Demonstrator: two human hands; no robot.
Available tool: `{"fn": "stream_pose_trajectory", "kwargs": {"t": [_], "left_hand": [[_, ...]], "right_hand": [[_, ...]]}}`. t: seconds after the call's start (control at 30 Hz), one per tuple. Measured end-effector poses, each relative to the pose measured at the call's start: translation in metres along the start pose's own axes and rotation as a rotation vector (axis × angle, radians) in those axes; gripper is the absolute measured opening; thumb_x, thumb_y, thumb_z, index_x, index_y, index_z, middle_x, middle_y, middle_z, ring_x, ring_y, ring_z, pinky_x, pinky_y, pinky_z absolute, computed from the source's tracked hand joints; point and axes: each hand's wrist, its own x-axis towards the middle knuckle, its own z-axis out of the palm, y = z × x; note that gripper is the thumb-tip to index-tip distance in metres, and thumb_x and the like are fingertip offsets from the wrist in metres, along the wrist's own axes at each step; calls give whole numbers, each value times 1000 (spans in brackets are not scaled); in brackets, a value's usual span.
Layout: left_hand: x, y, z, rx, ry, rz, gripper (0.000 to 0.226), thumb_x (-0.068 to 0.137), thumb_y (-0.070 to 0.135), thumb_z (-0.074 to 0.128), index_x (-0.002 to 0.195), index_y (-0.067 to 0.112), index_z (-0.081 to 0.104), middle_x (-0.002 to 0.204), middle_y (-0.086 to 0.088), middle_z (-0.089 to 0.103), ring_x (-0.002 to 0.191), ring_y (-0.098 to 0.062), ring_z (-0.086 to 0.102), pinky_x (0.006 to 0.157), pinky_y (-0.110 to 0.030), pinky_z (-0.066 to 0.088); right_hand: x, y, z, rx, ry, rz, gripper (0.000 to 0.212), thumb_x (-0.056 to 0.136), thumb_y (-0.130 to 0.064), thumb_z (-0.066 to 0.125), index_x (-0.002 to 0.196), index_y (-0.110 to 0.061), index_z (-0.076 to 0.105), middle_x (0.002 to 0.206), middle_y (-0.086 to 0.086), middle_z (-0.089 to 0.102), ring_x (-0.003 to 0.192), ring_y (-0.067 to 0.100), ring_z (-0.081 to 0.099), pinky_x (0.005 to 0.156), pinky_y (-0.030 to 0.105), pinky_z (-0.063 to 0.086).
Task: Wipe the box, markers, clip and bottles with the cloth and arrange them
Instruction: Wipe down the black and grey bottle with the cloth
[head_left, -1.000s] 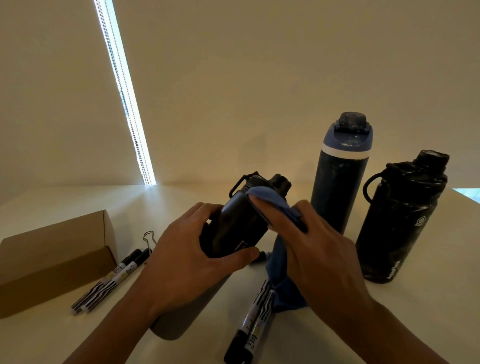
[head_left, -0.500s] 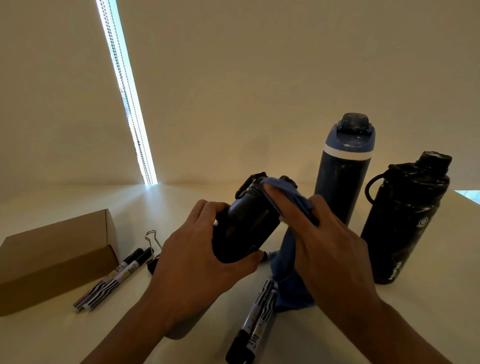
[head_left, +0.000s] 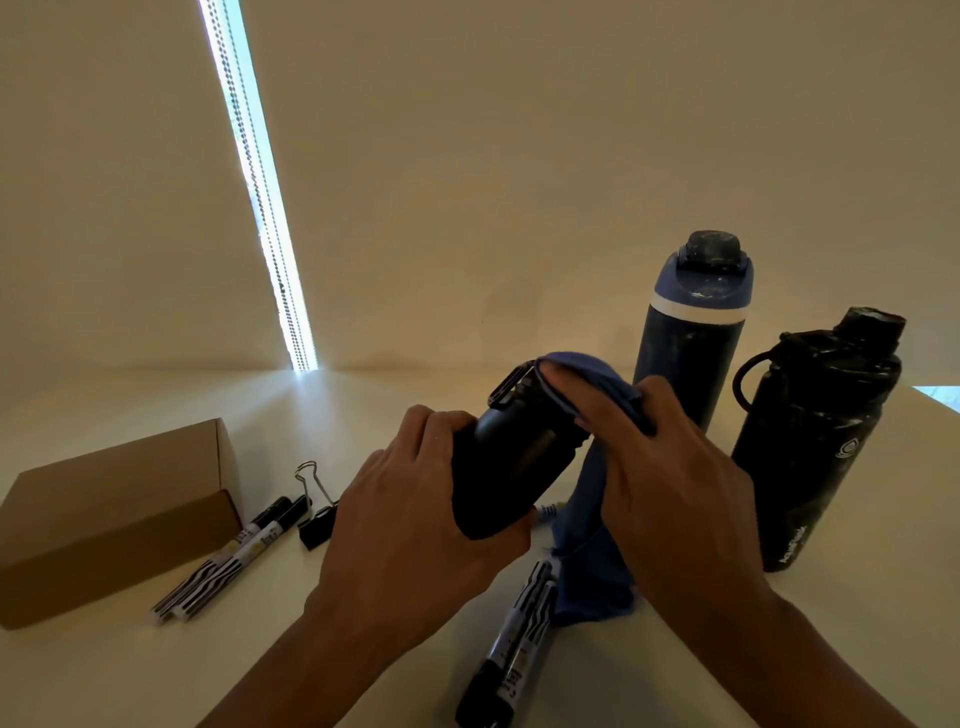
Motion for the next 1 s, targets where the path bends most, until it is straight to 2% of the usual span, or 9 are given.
{"fn": "stream_pose_trajectory", "kwargs": {"t": [0.13,0.37,0.5,0.67,0.73,0.8,0.83,0.9,1.0], "left_hand": [[0,-1,2,21,-6,-6,82,63,81,72,125,41,37,108,23,40,82,-4,53,68,-13,41],[0,0,3,78,62,44,77,64,74,75,122,33,45,105,17,47,73,-2,46,63,-7,29],[0,-1,5,95,78,51,77,64,73,74,122,32,47,103,17,46,71,-1,44,63,-6,27],[0,-2,8,131,99,64,80,60,68,82,121,28,50,102,13,51,72,-2,43,66,-5,25],[0,-4,9,152,98,65,82,57,67,84,121,27,51,103,12,52,75,-3,42,67,-5,26],[0,-6,10,170,106,72,83,57,67,84,121,26,52,104,11,53,76,-3,41,67,-7,27],[1,-6,10,176,115,81,83,57,67,84,121,25,53,104,10,53,76,-4,42,65,-9,29],[1,-6,10,177,130,92,82,57,65,86,120,23,53,104,8,55,75,-4,42,64,-15,33],[2,-7,9,140,133,77,85,56,62,90,121,23,51,103,7,54,75,-5,44,66,-8,29]], "right_hand": [[-4,-11,-5,12,-57,-23,63,86,-8,62,138,-37,44,107,-2,52,79,22,56,58,39,53],[-1,-5,1,0,54,13,66,86,-17,60,148,-31,43,104,6,53,81,26,63,59,44,62],[5,3,2,21,151,-4,49,95,-16,53,143,-24,57,100,9,58,71,19,57,54,34,57],[3,1,15,59,245,5,42,91,-20,45,118,-2,72,95,17,68,69,29,68,56,40,61],[3,2,24,92,271,59,27,86,-6,54,100,6,74,86,17,70,61,29,69,47,38,59],[0,2,28,52,261,73,23,70,-8,66,83,9,74,72,19,69,49,28,68,42,38,57],[-2,5,29,31,248,38,26,71,-12,65,85,8,74,72,19,69,50,28,69,45,38,58],[0,6,25,48,216,33,39,86,-21,50,105,3,75,86,18,70,61,27,69,52,39,61],[-2,-5,8,48,153,2,43,95,-21,44,131,-15,67,99,8,64,73,19,63,59,34,59]]}}
